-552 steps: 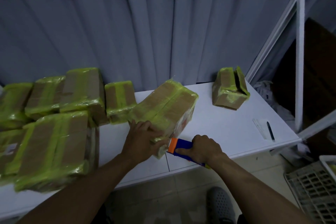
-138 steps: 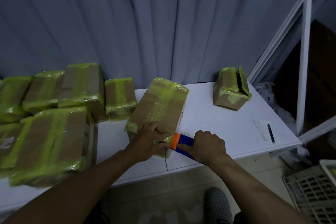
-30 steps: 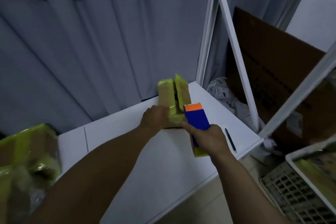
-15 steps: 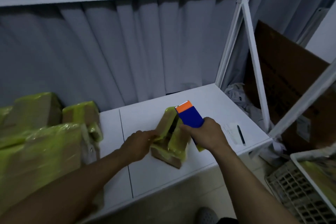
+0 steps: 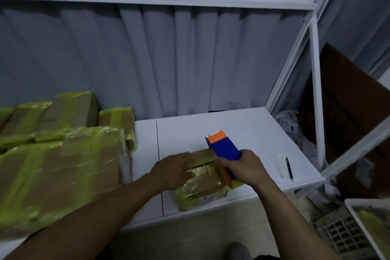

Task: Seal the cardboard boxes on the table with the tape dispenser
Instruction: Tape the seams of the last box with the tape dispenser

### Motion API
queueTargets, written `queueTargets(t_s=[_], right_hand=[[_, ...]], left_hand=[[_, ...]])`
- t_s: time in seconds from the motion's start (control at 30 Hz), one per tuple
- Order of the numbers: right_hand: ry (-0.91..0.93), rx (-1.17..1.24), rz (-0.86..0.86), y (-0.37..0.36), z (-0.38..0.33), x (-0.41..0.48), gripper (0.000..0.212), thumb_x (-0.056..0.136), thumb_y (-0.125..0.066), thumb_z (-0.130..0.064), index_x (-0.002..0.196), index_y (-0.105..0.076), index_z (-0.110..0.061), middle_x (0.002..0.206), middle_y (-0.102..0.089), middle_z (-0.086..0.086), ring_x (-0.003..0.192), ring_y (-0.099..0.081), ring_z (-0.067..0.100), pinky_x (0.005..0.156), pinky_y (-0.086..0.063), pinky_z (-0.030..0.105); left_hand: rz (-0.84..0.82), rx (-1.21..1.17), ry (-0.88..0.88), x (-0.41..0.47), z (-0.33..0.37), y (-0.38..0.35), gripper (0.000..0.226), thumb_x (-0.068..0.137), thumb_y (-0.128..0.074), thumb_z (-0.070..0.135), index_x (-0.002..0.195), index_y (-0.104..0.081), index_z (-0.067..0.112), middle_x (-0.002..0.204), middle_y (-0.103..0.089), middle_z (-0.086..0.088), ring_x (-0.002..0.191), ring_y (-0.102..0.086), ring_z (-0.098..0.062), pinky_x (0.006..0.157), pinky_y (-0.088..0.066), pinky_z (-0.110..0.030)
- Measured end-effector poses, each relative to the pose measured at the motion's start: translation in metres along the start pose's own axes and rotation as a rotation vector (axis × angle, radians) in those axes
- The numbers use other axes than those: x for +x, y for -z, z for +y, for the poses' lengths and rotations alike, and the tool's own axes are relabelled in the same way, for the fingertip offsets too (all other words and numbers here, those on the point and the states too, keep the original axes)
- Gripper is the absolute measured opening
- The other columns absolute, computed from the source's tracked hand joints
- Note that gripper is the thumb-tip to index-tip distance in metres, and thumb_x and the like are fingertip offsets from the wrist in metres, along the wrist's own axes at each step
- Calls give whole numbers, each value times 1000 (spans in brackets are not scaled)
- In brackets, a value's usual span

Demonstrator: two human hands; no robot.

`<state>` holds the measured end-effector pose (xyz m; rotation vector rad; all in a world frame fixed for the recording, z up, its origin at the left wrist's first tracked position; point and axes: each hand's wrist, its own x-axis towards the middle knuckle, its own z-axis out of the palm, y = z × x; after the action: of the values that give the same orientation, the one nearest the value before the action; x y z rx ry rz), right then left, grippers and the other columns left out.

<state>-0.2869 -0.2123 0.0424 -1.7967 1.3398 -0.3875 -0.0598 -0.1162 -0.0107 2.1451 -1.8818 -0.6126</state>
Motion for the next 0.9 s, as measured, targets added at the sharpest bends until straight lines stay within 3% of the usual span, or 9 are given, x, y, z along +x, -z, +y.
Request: queueTargets(t_s=[0.13, 0.23, 0.3, 0.43, 0.53, 0.6, 0.7, 0.77, 0.9], right_hand=[[20, 13, 8, -3, 0, 0, 43, 78, -84, -52, 95, -63, -19, 84, -67, -4, 76, -67, 8, 54, -45, 15], [64, 25, 16, -3, 2, -1, 45, 78, -83, -54, 100, -63, -20, 86, -67, -7, 77, -67, 7, 55, -44, 12], [73, 52, -9, -6, 3, -2, 42, 80, -81, -54, 100, -63, -21, 86, -68, -6, 76, -67, 7, 53, -43, 10], [73, 20, -113, -18, 4, 2, 42, 84, -78, -54, 99, -61, -19, 83, -66, -4, 70, -64, 7, 56, -45, 14], [28, -12, -149, -21, 8, 9, 49, 83, -76, -61, 107, -58, -22, 92, -66, -5, 82, -66, 9, 63, -46, 18], [9, -33, -170, -23, 10, 11, 53, 82, -75, -63, 111, -56, -23, 96, -65, -5, 87, -66, 9, 65, -46, 19], [17, -76, -197, -24, 8, 12, 54, 82, -74, -65, 111, -56, -23, 97, -65, -5, 87, -65, 9, 66, -46, 20], [15, -94, -194, -18, 5, 12, 52, 82, -76, -63, 109, -58, -22, 95, -67, -5, 84, -65, 9, 64, -45, 19], [33, -86, -165, -11, 1, 10, 39, 83, -80, -53, 99, -59, -24, 90, -66, -5, 80, -65, 7, 61, -45, 17]], left_hand=[[1, -4, -51, -4, -11, -20, 43, 98, -58, 38, 140, -49, 34, 144, -50, 10, 127, -52, -16, 100, -50, -35], [-52, 27, -120, -6, -20, -25, 45, 104, -45, 37, 148, -37, 31, 151, -41, 5, 130, -46, -15, 103, -46, -29], [-100, 149, -210, -5, -30, -27, 55, 104, -47, 36, 154, -25, 31, 159, -26, 3, 142, -32, -17, 110, -38, -29], [-212, 352, -243, -9, -34, -30, 73, 98, -48, 52, 156, -4, 42, 165, 1, 11, 149, 0, -13, 120, -7, -52], [11, 287, -207, -21, -13, -36, 62, 98, -50, 51, 154, -26, 35, 161, -25, 8, 149, -23, -18, 120, -11, -44], [-29, 263, -129, -30, -5, -39, 68, 96, -30, 66, 154, -28, 29, 160, -29, 5, 147, -30, -20, 120, -17, -43], [-169, 329, -125, -39, -7, -41, 115, 63, 12, 89, 158, -4, 26, 166, -5, 3, 152, -11, -25, 120, -22, -50], [-213, 347, -136, -36, -11, -41, 123, 52, 20, 85, 158, 3, 24, 166, 5, 4, 153, 4, -24, 122, -14, -52], [-216, 331, -143, -30, -15, -43, 124, 54, 24, 87, 158, 4, 22, 167, 5, 3, 153, 6, -24, 123, -7, -53]])
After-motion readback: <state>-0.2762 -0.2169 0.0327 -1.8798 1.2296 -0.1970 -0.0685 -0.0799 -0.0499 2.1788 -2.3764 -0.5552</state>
